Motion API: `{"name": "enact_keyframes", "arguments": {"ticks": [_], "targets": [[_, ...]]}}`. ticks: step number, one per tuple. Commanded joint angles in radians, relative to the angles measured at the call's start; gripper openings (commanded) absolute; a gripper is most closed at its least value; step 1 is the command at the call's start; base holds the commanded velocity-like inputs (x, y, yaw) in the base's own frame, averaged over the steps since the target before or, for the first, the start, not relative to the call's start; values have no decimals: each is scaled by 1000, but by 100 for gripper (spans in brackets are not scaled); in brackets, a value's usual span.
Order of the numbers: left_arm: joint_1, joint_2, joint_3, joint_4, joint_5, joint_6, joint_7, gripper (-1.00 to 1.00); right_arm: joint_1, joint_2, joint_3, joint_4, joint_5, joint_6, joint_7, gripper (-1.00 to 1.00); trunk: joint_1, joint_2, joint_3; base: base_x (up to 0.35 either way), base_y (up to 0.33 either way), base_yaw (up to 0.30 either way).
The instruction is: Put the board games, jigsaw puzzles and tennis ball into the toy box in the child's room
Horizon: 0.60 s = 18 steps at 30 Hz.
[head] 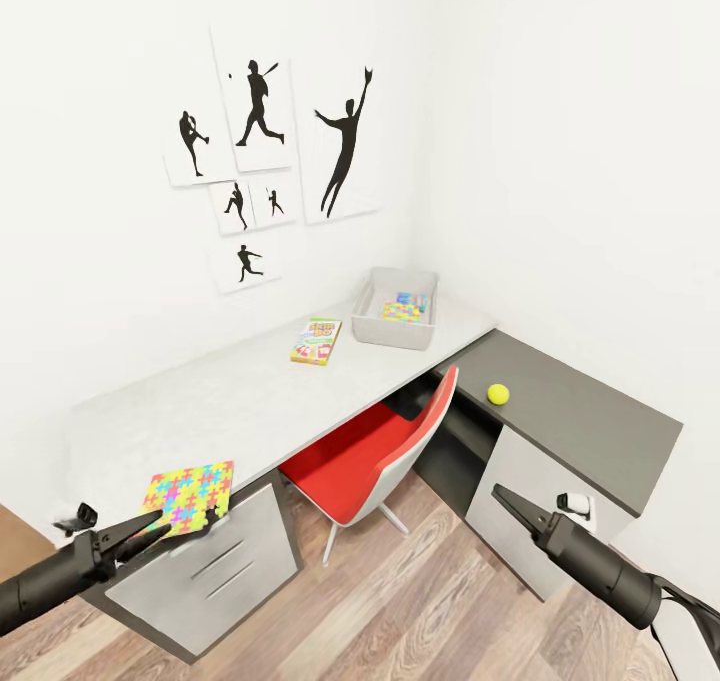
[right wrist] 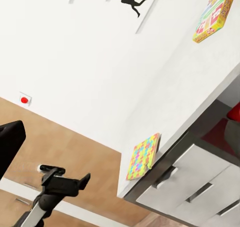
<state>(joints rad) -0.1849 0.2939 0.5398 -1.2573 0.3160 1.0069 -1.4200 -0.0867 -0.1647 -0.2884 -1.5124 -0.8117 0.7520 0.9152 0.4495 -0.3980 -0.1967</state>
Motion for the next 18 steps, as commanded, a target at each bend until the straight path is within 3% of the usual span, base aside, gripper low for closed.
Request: {"name": "enact_keyframes", "arguments": {"ticks": [1, 18], "targets": [[-2, 0, 0, 16, 2, 10, 3, 100, -1, 0, -1, 0, -4, 6, 1, 100, 1, -2, -2, 0, 0, 0], [-15, 8, 5, 204, -4, 8, 41, 100, -1, -1, 0, 0, -4, 6, 1, 100, 1, -2, -2, 0, 0, 0]]}}
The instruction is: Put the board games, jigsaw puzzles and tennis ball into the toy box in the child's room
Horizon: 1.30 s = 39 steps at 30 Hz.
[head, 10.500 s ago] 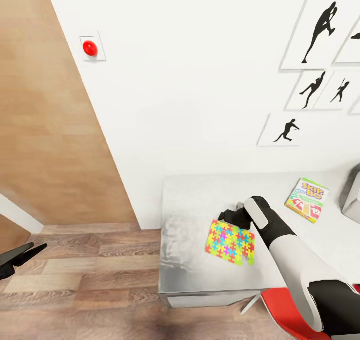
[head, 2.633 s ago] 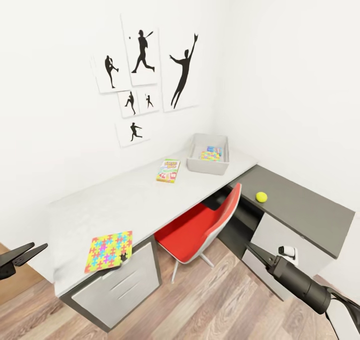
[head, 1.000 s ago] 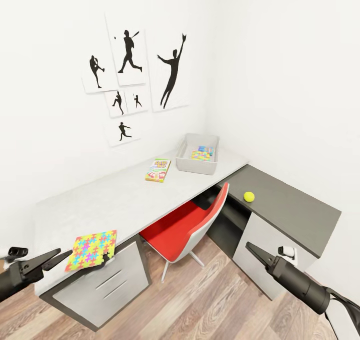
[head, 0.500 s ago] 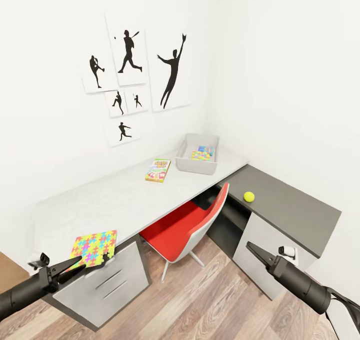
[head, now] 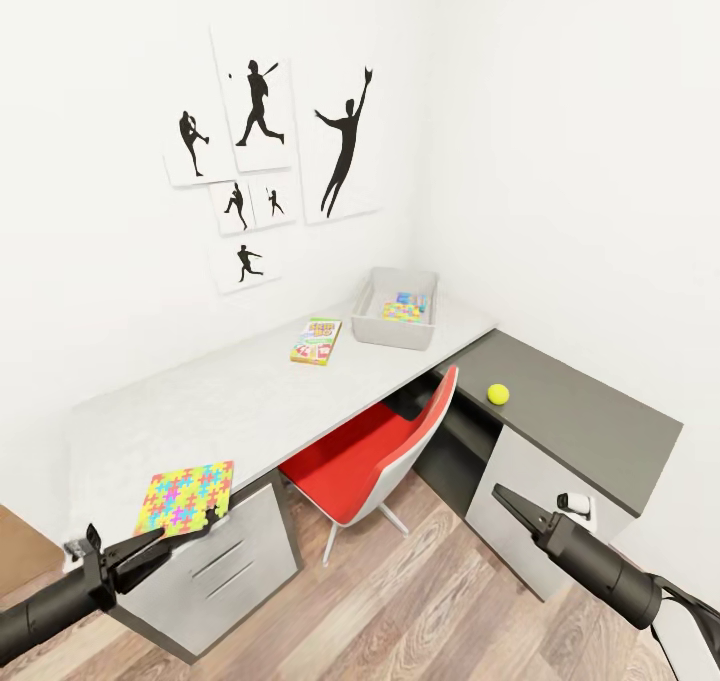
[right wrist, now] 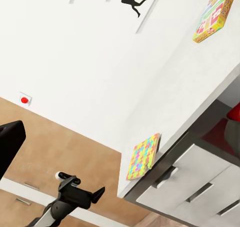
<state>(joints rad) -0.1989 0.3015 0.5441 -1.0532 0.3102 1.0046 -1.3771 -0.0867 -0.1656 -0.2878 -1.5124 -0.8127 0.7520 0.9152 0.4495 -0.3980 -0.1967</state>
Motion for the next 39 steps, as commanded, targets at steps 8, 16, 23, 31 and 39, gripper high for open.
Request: {"name": "enact_keyframes", "arguments": {"ticks": [8, 16, 23, 31, 39], "targets": [[-38, 1, 0, 90, -2, 7, 39, 100, -1, 2, -1, 0, -1, 6, 0, 100, 1, -2, -2, 0, 0, 0], [-59, 0, 1, 103, 0, 6, 80, 100, -1, 4, -1, 0, 2, 5, 0, 100, 1, -2, -2, 0, 0, 0], [-87, 0, 1, 107, 3, 6, 118, 100, -1, 4, -1, 0, 3, 4, 0, 100, 1, -2, -2, 0, 0, 0], [-96, -1, 37, 115, 3, 7, 125, 100, -1, 4, -1, 0, 2, 6, 0, 100, 1, -2, -2, 0, 0, 0], [-97, -2, 81, 142, 2, 8, 130, 100, -1, 5, -1, 0, 3, 6, 1, 100, 1, -2, -2, 0, 0, 0]]}}
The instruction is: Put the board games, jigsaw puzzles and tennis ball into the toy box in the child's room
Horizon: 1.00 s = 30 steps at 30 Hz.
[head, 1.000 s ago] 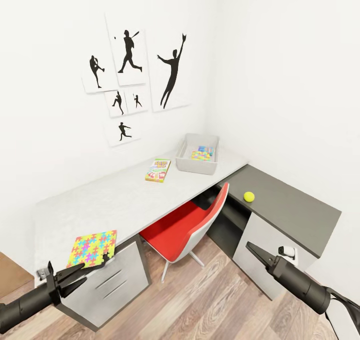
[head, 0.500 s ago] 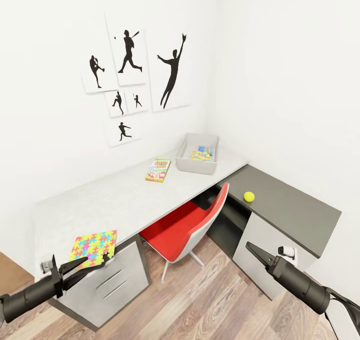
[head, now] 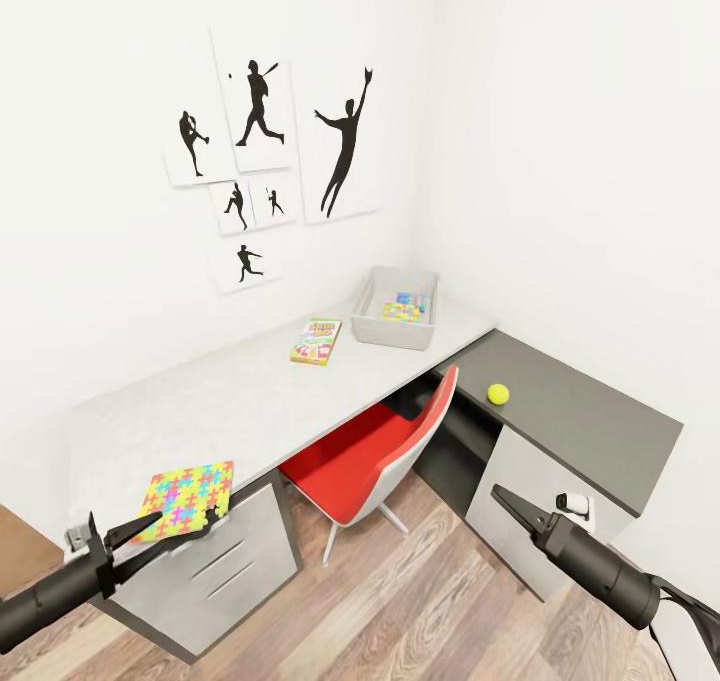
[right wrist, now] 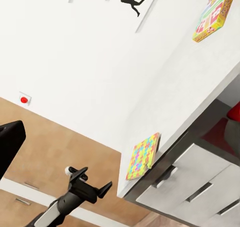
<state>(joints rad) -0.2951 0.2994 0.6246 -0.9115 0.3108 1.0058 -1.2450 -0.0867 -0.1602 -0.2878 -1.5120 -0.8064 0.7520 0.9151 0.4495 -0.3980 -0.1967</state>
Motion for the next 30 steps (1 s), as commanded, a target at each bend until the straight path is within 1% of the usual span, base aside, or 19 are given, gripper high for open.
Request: {"name": "enact_keyframes", "arguments": {"ticks": [1, 3, 8, 12, 22, 25, 27, 28, 30], "targets": [[-1, 0, 4, 7, 1, 7, 2, 100, -1, 0, -1, 0, -3, 6, 1, 100, 1, -2, -2, 0, 0, 0], [-1, 1, 9, 24, 2, 7, 22, 100, -1, 0, -1, 0, -3, 6, 1, 100, 1, -2, -2, 0, 0, 0], [-1, 1, 14, 37, 5, 7, 67, 100, -1, 1, -1, 1, -2, 6, 0, 100, 1, -2, -2, 0, 0, 0], [-1, 1, 16, 41, 7, 7, 90, 100, -1, 1, -1, 1, -2, 6, 0, 100, 1, -2, -2, 0, 0, 0], [-1, 1, 21, 44, 8, 7, 102, 100, -1, 2, -1, 1, -2, 6, 0, 100, 1, -2, -2, 0, 0, 0], [-1, 0, 33, 45, 7, 7, 103, 100, -1, 2, -1, 1, -2, 6, 0, 100, 1, -2, -2, 0, 0, 0], [-1, 0, 46, 46, 6, 7, 104, 100, -1, 2, -1, 1, -2, 6, 0, 100, 1, -2, -2, 0, 0, 0], [-1, -1, 59, 46, 6, 6, 106, 100, -1, 2, -1, 1, -2, 6, -1, 100, 1, -2, -2, 0, 0, 0], [-1, -1, 70, 47, 6, 6, 111, 100, -1, 2, -1, 1, -2, 6, 0, 100, 1, -2, -2, 0, 0, 0]]}}
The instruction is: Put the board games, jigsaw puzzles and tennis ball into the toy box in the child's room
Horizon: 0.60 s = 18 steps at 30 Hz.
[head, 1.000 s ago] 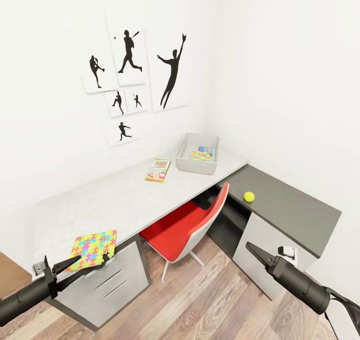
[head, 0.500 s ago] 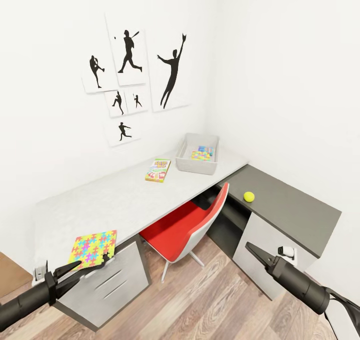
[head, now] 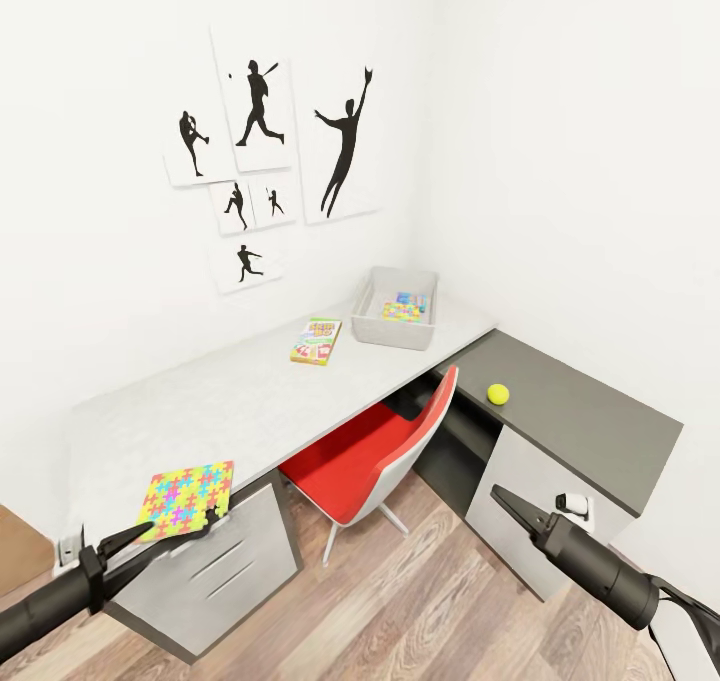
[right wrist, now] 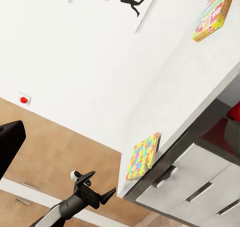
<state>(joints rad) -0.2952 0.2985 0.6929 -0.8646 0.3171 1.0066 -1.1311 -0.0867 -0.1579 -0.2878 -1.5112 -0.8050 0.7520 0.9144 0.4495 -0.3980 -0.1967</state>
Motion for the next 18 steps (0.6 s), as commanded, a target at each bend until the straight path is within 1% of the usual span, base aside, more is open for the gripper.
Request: {"name": "enact_keyframes", "arguments": {"ticks": [1, 8, 18], "targets": [[-1, -1, 9, 0, -1, 5, 5, 100, -1, 0, -1, -1, -3, 6, 0, 100, 1, -2, -2, 0, 0, 0], [-1, -4, 21, 1, 1, 4, 52, 100, -1, 1, -1, 0, -2, 6, 0, 100, 1, -2, -2, 0, 0, 0], [-1, -7, 23, 1, 2, 4, 65, 100, -1, 2, 0, 0, -1, 5, -1, 100, 1, -2, -2, 0, 0, 0]]}}
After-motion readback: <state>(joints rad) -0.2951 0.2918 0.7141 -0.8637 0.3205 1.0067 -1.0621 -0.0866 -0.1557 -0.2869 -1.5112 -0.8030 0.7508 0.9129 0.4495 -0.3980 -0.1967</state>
